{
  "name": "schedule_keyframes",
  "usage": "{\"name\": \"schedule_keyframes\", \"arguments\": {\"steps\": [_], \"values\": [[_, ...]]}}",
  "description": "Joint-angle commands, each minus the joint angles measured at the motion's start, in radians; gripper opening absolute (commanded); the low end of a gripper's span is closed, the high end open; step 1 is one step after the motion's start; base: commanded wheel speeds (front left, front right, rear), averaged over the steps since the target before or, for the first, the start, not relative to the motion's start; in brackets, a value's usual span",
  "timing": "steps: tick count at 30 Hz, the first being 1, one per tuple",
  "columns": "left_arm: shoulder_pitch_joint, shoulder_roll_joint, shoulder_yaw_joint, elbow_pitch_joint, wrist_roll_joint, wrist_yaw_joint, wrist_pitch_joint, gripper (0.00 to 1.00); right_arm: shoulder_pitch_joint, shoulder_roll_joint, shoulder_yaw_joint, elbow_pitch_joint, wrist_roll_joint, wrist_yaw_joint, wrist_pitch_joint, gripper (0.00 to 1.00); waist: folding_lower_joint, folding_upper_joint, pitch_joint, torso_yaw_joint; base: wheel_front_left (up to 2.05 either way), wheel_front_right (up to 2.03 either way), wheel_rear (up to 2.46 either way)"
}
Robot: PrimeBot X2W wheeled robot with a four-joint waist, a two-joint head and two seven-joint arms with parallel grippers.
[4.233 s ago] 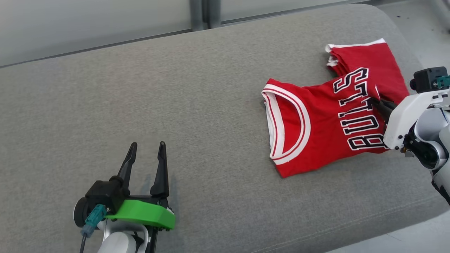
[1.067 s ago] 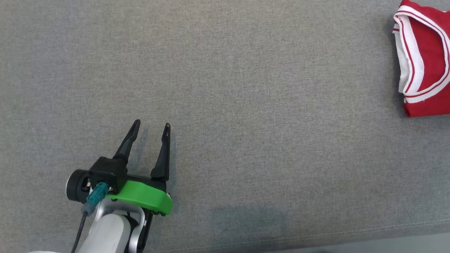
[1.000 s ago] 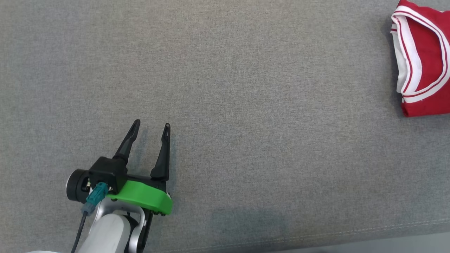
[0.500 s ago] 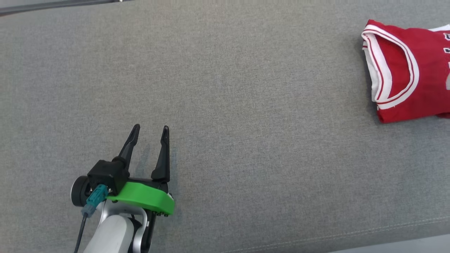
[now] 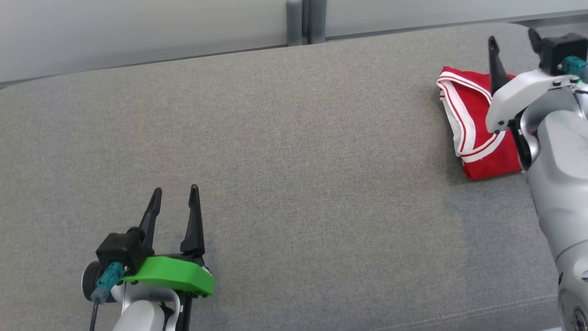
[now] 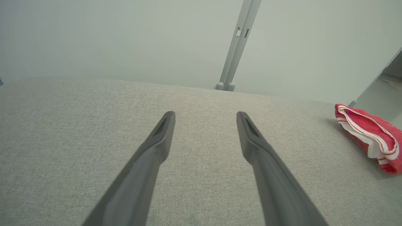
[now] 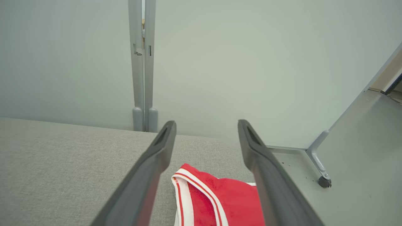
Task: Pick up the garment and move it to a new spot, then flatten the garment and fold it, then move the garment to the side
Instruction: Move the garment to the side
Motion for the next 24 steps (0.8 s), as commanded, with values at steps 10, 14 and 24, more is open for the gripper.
{"name": "schedule_keyframes", "arguments": {"steps": [10,14,24], "values": [[0.091,0.007,0.070,-0.007,-0.018,0.019,-0.017,1.00,0.215,0.038,0.211,-0.213,0.236,0.000,-0.002,1.00,0.0000,0.0002,-0.110,-0.024,0.00,0.00,0.00],[0.120,0.003,0.096,-0.020,-0.019,0.020,-0.018,1.00,0.287,0.052,0.256,-0.281,0.293,0.000,-0.002,1.00,0.0000,0.0002,-0.127,-0.023,0.00,0.00,0.00],[0.172,-0.028,0.145,-0.050,0.017,0.011,-0.018,1.00,0.497,0.127,0.251,-0.484,0.271,0.000,0.010,1.00,0.0000,0.0002,-0.148,0.002,0.00,0.00,0.00]]}}
